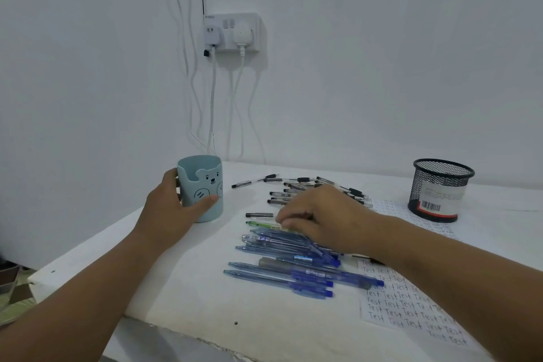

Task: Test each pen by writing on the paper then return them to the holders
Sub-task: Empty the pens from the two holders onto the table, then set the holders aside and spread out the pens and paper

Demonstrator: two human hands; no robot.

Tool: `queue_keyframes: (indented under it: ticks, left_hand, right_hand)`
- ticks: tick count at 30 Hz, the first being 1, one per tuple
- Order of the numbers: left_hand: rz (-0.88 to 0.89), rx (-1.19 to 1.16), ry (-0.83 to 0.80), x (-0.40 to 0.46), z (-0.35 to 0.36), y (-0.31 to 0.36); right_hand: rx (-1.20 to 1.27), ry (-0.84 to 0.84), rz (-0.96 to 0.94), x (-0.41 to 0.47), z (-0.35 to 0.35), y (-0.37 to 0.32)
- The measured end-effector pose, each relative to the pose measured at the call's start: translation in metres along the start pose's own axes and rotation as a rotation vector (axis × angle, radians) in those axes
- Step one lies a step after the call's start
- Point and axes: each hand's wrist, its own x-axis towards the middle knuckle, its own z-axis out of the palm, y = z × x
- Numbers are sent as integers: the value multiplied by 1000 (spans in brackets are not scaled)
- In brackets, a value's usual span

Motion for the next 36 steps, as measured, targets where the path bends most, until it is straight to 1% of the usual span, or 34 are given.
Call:
queue_keyframes:
  ticks: [2, 4, 11, 17, 22, 25, 28, 31, 33, 36]
  left_hand:
    - [5, 4, -10, 0, 1, 1]
    - [15, 16, -25, -1, 0, 2]
    - [81, 73, -126, -3, 0, 4]
    - [59, 70, -110, -2, 2, 3]
    - [35, 24, -86, -2, 2, 10]
    - [59, -21, -67, 0, 2, 25]
    - [128, -68, -84, -3, 13, 55]
    - [204, -111, -160, -15, 40, 91]
    - [236, -135, -208, -23, 62, 108]
    - [244, -146, -271, -28, 96, 135]
  right_hand:
    - [-61, -62, -1, -4, -1, -1]
    - [-91, -74, 18, -7, -3, 0]
    - [-82, -10, 132, -11, -8, 11]
    - [-79, -37, 114, -14, 1, 10]
    - [-71, -1, 88, -13, 1, 10]
    - [8, 88, 178, -14, -4, 11]
    - [259, 216, 321, -14, -15, 11]
    - [435, 290, 413, -17, -29, 12]
    - [480, 337, 452, -20, -39, 14]
    - [382, 512, 471, -43, -59, 35]
